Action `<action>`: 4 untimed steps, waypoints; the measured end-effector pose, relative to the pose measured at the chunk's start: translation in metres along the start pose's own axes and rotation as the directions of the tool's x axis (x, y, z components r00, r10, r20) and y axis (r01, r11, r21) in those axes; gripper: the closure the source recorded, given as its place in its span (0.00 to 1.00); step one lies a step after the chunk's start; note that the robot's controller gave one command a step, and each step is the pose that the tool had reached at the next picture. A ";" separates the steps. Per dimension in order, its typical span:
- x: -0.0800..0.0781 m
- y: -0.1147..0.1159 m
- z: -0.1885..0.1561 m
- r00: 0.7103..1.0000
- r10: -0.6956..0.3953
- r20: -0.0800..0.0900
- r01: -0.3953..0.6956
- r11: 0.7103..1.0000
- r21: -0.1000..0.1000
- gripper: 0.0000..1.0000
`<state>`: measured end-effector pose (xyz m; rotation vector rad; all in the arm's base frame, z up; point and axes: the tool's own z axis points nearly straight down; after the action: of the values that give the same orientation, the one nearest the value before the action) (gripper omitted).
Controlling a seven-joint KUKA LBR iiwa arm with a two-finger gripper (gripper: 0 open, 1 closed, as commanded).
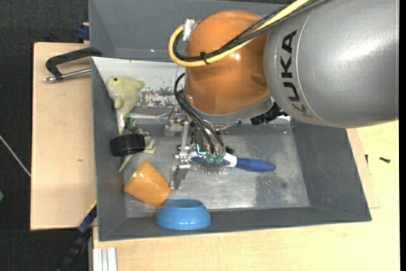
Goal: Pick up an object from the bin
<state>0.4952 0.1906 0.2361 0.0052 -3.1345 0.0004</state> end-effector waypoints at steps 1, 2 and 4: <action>0.001 0.029 0.152 0.990 -0.139 0.013 0.139 0.990 -0.002 0.00; 0.001 0.034 0.132 0.971 -0.238 0.014 0.238 0.971 -0.001 0.00; 0.000 0.036 0.161 0.823 -0.568 0.010 0.568 0.823 0.004 0.00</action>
Offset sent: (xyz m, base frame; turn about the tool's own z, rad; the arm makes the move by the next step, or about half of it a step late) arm -0.0047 0.0292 -0.1661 -0.1398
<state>0.4943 0.2262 0.0751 0.9414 -3.0014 -0.0022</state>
